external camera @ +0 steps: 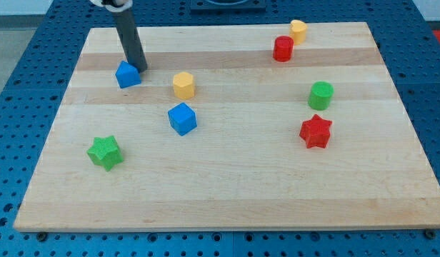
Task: Push the blue triangle closer to the yellow hexagon
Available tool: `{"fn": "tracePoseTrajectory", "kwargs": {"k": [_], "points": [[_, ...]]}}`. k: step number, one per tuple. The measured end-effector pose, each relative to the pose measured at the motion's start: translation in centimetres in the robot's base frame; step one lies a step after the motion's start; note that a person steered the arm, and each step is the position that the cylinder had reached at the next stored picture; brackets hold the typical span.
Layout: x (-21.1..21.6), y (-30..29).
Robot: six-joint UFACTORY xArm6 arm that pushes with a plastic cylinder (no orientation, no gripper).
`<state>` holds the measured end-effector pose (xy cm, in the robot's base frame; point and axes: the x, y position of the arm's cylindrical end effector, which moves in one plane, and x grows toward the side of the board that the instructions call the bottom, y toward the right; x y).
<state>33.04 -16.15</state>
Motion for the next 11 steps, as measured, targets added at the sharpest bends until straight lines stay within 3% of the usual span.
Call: {"fn": "tracePoseTrajectory", "kwargs": {"k": [2,4,6,8,11], "points": [[0.4,0.9],[-2.5,0.9],[-5.7,-6.1],[0.2,-8.3],[2.1,-7.1]]}}
